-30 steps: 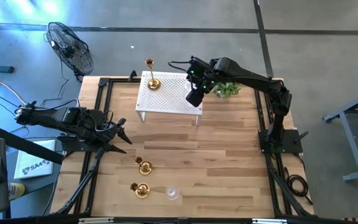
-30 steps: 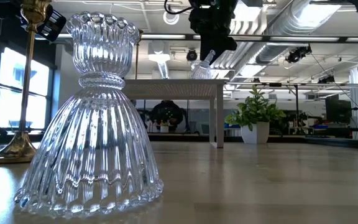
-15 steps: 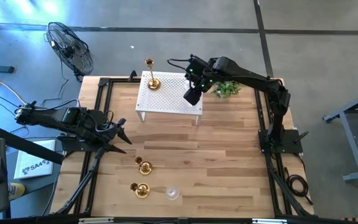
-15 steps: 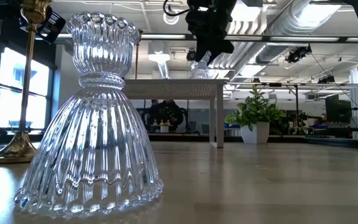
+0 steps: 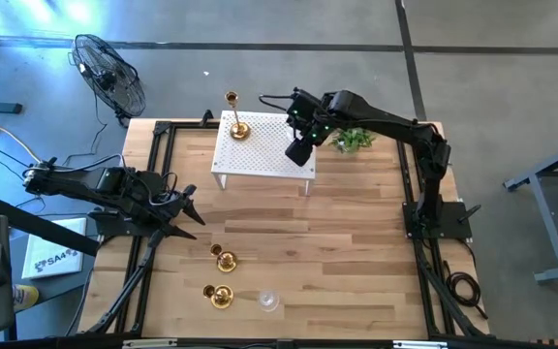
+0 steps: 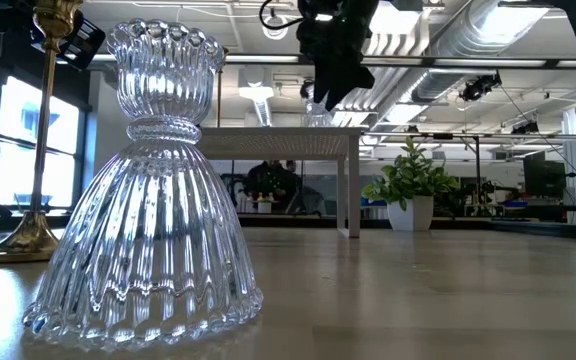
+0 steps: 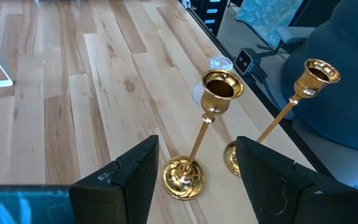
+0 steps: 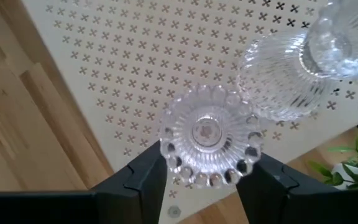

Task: Pick & Place candle stick holders
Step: Put the top transparent candle holder on the shelf aligned with the other transparent candle holder, then put the top gold candle holder on the shelf aligned with the other gold candle holder

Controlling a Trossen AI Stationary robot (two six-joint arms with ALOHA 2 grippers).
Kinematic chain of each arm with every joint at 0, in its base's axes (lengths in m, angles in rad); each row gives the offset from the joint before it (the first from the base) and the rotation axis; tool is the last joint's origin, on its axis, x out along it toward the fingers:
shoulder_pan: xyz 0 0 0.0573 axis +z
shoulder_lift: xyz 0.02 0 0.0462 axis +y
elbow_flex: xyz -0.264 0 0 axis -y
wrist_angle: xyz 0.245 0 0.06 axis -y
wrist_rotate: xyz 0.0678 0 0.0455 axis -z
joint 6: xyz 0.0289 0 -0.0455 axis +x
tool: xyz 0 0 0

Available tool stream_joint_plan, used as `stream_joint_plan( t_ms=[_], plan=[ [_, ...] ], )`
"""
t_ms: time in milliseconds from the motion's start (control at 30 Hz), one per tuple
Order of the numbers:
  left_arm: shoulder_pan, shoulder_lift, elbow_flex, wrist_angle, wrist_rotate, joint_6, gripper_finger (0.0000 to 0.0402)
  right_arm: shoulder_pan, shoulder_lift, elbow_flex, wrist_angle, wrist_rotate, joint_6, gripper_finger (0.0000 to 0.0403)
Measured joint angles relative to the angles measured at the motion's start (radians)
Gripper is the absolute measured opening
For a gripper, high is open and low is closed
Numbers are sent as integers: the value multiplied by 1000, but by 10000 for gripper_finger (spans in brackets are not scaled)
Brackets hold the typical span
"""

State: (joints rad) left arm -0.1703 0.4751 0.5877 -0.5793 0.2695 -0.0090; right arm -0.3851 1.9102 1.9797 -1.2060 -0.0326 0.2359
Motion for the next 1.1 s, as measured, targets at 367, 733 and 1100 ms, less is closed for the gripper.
stream_joint_plan(
  t_ms=[367, 733, 1100],
  plan=[
    [0, 0, 0, 0, -1, 0, 209, 0, -6, 1, 1, -23, 9, 153],
    [0, 0, 0, 0, -3, -29, 209, 1, -92, 2, -34, 33, 34, 153],
    [0, 0, 0, -5, 154, -259, 209, 93, -235, 3, -125, 184, 70, 153]
  ],
)
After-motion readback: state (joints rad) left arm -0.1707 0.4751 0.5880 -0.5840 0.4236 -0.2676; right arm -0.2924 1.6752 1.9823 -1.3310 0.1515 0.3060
